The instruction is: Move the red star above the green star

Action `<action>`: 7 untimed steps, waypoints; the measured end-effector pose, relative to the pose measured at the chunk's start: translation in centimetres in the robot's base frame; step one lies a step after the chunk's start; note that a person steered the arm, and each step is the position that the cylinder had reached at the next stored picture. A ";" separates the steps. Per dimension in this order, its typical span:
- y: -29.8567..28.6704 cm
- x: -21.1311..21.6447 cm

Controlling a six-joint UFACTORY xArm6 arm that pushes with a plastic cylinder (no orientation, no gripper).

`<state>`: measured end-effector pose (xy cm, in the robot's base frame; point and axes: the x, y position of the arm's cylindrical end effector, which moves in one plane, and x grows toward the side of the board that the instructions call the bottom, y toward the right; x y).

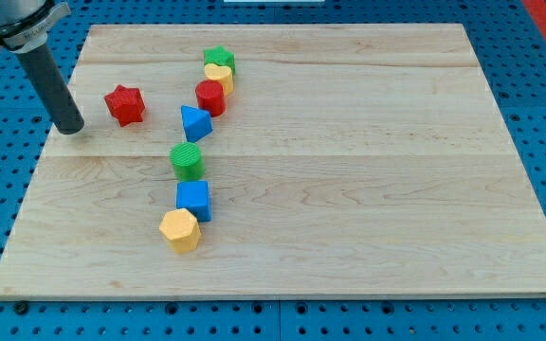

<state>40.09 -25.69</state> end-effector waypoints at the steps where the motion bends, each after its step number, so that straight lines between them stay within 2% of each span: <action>1: 0.0 0.0; 2: 0.0 0.0; 4: 7.0 -2.9; 5: 6.8 -0.8; 6: 10.1 -0.2; 7: 11.8 -3.6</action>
<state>36.49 -13.90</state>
